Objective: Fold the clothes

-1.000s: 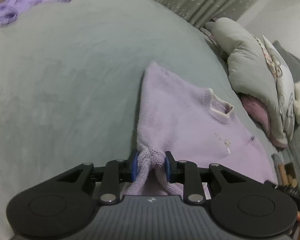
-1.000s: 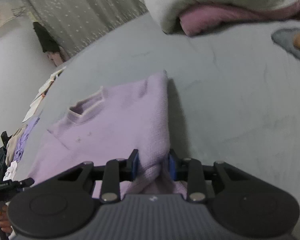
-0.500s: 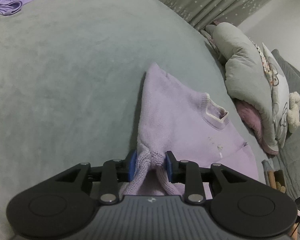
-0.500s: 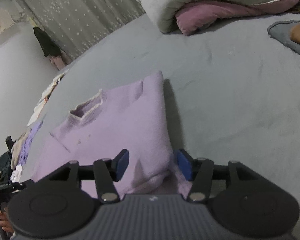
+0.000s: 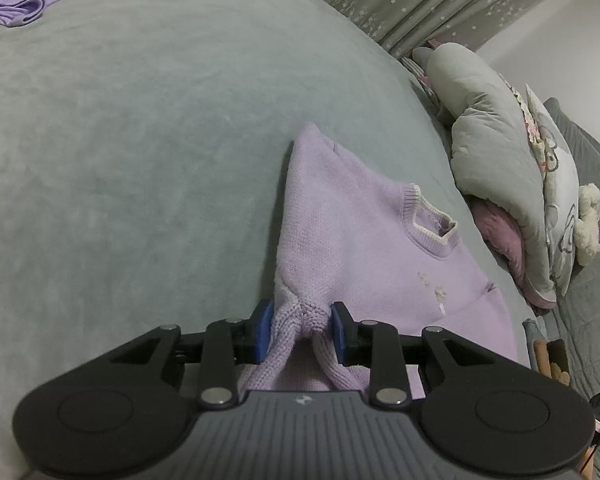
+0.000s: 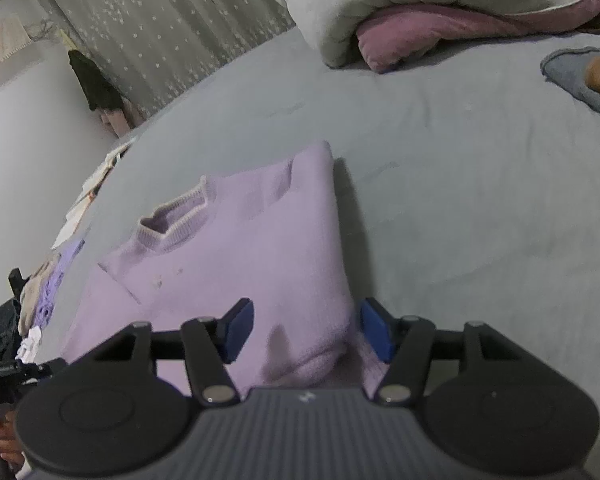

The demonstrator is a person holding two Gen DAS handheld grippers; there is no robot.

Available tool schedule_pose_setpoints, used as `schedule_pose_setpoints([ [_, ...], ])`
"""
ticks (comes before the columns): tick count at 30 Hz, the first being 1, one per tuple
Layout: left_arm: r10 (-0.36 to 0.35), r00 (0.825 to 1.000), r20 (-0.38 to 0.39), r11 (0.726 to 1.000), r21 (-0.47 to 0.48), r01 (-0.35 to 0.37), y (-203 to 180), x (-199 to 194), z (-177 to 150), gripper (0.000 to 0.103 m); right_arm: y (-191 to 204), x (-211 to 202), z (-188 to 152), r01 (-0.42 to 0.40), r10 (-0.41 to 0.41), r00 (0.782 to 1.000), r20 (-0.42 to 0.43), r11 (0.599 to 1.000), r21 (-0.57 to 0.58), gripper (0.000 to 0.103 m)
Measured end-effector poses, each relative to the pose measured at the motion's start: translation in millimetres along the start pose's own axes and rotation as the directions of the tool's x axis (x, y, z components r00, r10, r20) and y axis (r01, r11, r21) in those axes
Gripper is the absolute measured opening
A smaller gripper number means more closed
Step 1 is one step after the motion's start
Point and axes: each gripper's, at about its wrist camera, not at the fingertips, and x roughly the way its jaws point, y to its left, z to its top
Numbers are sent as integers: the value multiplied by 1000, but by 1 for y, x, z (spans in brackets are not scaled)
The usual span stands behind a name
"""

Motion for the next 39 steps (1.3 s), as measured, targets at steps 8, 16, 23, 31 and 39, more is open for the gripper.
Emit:
schedule_pose_setpoints([
  [8,0,998,60,1000,-14,1,5,-13,8,27,-4,-3,3,31,-31,999,21,999,-11,26],
  [16,1,1000,16,998,70,-2,-5,-4,-5,31,-2,-13,7,80,-78,995,70,996,-28,46],
  [23,2,1000,-13,983,184,0,-26,4,-17,46,7,2,-4,94,-93,996,11,991,-92,80],
  [31,8,1000,-11,982,189,-6,-21,4,-16,26,19,15,-13,107,-110,994,-16,985,-134,35],
  [39,-12,1000,-12,990,140,13,0,-11,-6,22,13,7,-7,93,-93,996,1,990,-104,33],
])
